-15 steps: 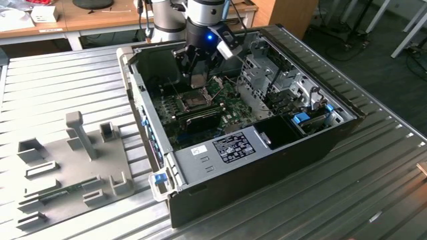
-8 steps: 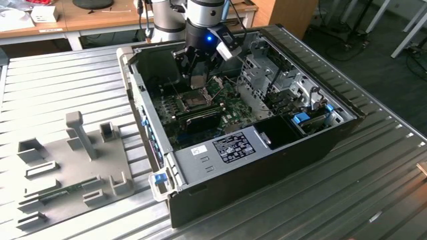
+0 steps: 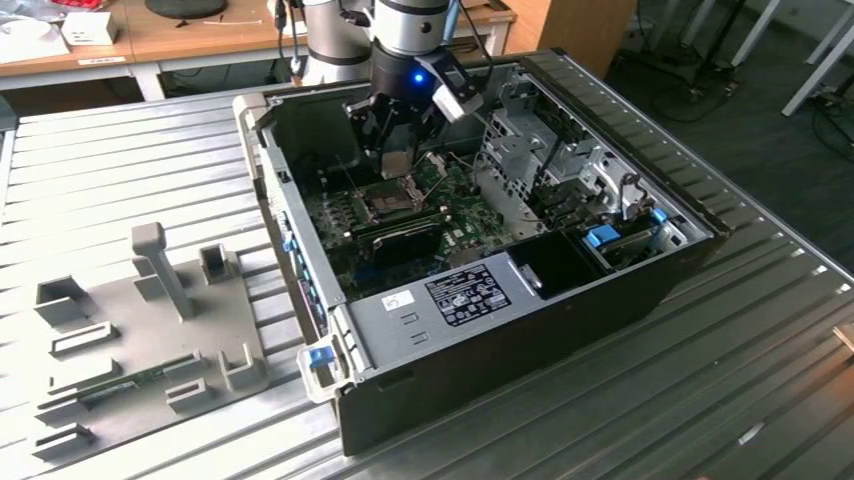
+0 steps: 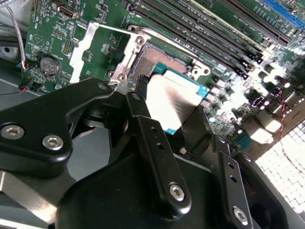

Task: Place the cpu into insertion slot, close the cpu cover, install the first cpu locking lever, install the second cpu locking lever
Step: 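Place the cpu into insertion slot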

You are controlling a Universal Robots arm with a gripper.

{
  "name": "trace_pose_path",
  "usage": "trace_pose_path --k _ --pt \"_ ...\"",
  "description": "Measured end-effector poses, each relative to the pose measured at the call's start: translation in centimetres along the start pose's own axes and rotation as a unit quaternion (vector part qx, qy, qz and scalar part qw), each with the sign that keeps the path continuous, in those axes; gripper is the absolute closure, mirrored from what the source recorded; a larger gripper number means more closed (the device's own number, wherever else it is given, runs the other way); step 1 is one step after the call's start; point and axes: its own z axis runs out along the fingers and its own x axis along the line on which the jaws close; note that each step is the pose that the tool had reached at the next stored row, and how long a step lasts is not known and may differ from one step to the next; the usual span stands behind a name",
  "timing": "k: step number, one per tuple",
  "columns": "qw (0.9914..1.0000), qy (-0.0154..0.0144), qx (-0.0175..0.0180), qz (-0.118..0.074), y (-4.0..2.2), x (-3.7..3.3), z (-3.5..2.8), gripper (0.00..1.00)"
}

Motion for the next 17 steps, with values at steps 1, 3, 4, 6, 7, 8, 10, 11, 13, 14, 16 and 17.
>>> trace_pose_path --k 1,3,4,6,7,8,10,11,13,14,16,17 --pt "1.0 0.0 0.0 0.0 0.0 0.0 0.0 0.46" --pt "1.0 0.0 0.0 0.0 0.0 0.0 0.0 0.46" --pt "1.0 0.0 0.0 0.0 0.0 0.0 0.01 0.46" --pt "0.99998 -0.0003 -0.0001 0.006 0.0 0.0 0.03 0.46" --pt "0.99995 -0.0006 -0.0002 0.01 0.0 0.0 0.04 0.46" --pt "0.99987 -0.0009 -0.0003 0.016 0.0 0.0 0.06 0.46" --pt "0.99952 -0.0018 -0.0005 0.031 0.0 0.0 0.1 0.46" --pt "0.99919 -0.0023 -0.0005 0.04 -0.01 0.0 0.11 0.46" --pt "0.9983 -0.0033 -0.0008 0.058 -0.01 0.0 0.16 0.46" --pt "0.99774 -0.0038 -0.0009 0.067 -0.01 0.0 0.19 0.46" --pt "0.99638 -0.0048 -0.001 0.085 -0.01 0.0 0.23 0.46" --pt "0.99551 -0.0053 -0.0011 0.094 -0.01 0.0 0.25 0.46"
